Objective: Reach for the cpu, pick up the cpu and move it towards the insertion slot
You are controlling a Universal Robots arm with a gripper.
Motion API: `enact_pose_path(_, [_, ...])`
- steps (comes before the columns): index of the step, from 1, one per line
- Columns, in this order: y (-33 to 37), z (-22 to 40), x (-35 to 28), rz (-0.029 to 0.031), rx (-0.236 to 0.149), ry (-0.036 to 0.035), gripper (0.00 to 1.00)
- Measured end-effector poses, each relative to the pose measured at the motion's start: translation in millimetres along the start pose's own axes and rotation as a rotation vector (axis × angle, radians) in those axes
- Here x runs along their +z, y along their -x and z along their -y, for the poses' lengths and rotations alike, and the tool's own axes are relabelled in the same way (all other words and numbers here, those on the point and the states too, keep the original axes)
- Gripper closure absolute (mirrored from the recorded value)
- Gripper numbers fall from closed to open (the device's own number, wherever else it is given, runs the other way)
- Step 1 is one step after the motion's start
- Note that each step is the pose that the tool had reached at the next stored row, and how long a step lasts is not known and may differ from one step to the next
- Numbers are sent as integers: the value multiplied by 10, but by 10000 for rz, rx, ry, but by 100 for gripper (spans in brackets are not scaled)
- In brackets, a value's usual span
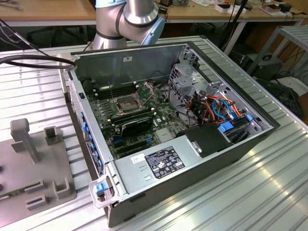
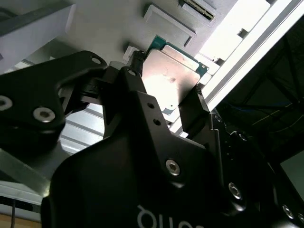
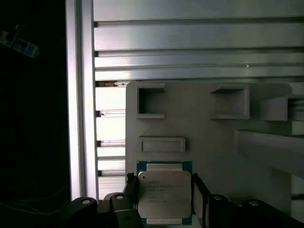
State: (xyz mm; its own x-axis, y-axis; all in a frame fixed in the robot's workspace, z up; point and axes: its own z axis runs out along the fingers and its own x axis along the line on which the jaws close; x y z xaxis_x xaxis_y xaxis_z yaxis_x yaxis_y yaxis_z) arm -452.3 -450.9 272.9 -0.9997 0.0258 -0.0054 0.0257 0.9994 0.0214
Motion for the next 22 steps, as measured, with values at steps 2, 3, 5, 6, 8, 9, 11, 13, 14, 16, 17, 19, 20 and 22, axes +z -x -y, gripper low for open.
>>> enact_pose_path(2, [0, -1, -39, -1, 0, -1, 45])
enact_pose_path(3, [0, -2, -63, -1, 0, 0, 45])
enact_pose_path(5, [0, -2, -109, -1, 0, 0, 45])
enact_pose_path(6, [1, -3, -128, -1, 0, 0, 45])
enact_pose_path(8, [1, -4, -171, -2, 0, 0, 45])
enact_pose_path(9, [1, -4, -191, -2, 0, 0, 45])
enact_pose_path(11, [1, -5, -227, -2, 0, 0, 45])
enact_pose_path(13, [1, -6, -256, -3, 1, -1, 45])
enact_pose_path(14, [1, -6, -274, -3, 0, 0, 45])
enact_pose_path(16, [2, -7, -319, -3, 0, 0, 45])
enact_pose_path(17, [2, -8, -355, -3, 0, -1, 45])
enact_pose_path(19, [2, -9, -391, -3, 0, 0, 45])
enact_pose_path(20, [2, -9, -417, -3, 0, 0, 45])
enact_pose_path(22, [2, -10, -469, -3, 1, 0, 45])
